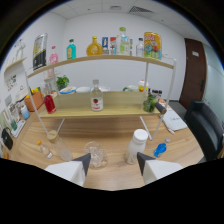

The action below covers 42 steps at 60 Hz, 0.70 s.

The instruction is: Make me a cup of Mount Fuji.

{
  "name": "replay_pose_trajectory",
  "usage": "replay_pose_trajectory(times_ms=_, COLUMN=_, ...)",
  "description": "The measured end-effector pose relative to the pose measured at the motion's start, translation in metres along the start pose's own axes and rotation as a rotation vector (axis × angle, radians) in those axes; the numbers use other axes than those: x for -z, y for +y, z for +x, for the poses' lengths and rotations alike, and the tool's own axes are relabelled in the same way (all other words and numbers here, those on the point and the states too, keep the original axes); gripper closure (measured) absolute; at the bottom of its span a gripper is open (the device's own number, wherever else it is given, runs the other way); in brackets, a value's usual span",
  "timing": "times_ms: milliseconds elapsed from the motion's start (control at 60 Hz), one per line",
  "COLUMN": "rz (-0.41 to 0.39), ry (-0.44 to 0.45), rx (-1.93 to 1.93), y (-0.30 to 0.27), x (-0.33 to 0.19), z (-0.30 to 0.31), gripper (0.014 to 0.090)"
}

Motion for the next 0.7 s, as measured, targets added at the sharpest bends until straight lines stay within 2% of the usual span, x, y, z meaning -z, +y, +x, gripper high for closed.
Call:
replay_pose_trajectory(times_ms=250, rz=-0.038, ry=-0.022, rx=0.031, y=0.006, x=0.017, z=-0.046, gripper=0.0189)
replay_pose_trajectory(times_ms=483, rz=-0.07, ry=-0.012, rx=0.034, y=0.014, x=0.022, z=-0.057, gripper=0.0189)
replay_pose_trajectory(times_ms=700, rz=-0.055, ry=-0.013, rx=0.049, y=0.01, x=0.025, z=-0.063, gripper=0.0188)
